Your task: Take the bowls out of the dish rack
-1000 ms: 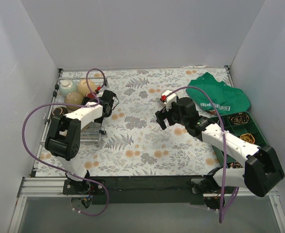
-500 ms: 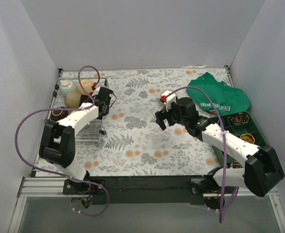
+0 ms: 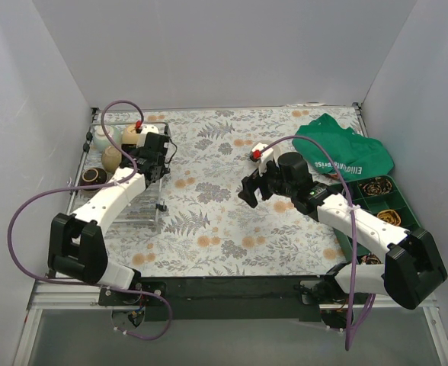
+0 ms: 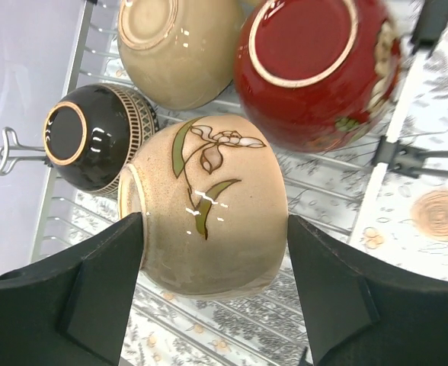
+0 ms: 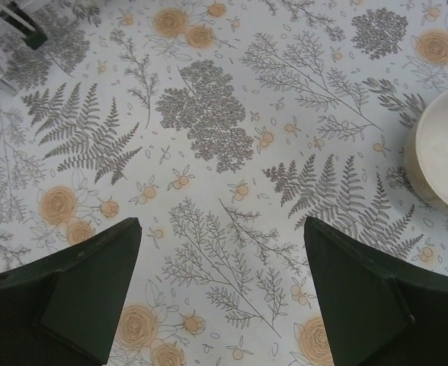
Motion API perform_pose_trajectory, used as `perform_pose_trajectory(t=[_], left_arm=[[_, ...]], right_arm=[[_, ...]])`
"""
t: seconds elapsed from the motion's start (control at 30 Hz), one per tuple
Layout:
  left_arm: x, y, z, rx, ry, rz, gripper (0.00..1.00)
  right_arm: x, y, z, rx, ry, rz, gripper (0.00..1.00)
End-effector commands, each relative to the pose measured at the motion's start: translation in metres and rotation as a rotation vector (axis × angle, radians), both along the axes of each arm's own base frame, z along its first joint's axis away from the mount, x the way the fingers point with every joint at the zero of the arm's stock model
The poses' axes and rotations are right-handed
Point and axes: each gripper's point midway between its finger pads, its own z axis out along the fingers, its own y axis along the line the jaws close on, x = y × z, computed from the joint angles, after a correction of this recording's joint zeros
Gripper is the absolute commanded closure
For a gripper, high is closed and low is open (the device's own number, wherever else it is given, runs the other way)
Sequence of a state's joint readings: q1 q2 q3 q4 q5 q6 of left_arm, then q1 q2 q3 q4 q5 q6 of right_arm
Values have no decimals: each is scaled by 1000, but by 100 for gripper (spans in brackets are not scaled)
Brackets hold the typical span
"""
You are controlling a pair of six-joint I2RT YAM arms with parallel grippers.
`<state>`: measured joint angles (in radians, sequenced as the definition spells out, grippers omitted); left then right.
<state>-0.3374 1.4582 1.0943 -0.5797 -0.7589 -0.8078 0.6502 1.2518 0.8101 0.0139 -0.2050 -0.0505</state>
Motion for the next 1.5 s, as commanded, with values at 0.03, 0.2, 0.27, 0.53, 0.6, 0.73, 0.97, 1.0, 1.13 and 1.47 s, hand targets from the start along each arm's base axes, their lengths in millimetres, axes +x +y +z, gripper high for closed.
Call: perform_pose_trajectory(t=[0.03, 0.2, 0.27, 0.53, 0.6, 0.73, 0.97, 1.0, 1.13, 1.47], left_arm=[[6, -6, 40, -104, -191, 13, 100], [6, -18, 54, -222, -265, -1, 100], [7, -28, 61, -286, -298, -33, 100], [-1, -58, 102, -565, -459, -95, 100], [-3, -70, 107, -636, -473, -138, 100], [-8, -94, 113, -783, -500, -213, 100], [-17, -138, 116, -1019, -483, -366, 100], [-18, -141, 117, -1037, -487, -376, 100], [-28, -161, 117, -1147, -451, -450, 100], [-35, -175, 118, -1249, -432, -498, 100]], right_arm=[[-10, 31, 49, 186, -44, 119, 4], [-24, 52, 54, 263, -13, 210, 4], [-31, 62, 63, 316, -15, 257, 4], [-43, 102, 86, 425, -59, 387, 4], [-40, 111, 93, 443, -84, 401, 4], [-37, 126, 109, 468, -119, 424, 4], [-26, 149, 121, 495, -154, 431, 4], [-24, 152, 115, 488, -143, 427, 4], [-21, 164, 109, 475, -145, 424, 4], [-8, 184, 81, 437, -102, 412, 17]])
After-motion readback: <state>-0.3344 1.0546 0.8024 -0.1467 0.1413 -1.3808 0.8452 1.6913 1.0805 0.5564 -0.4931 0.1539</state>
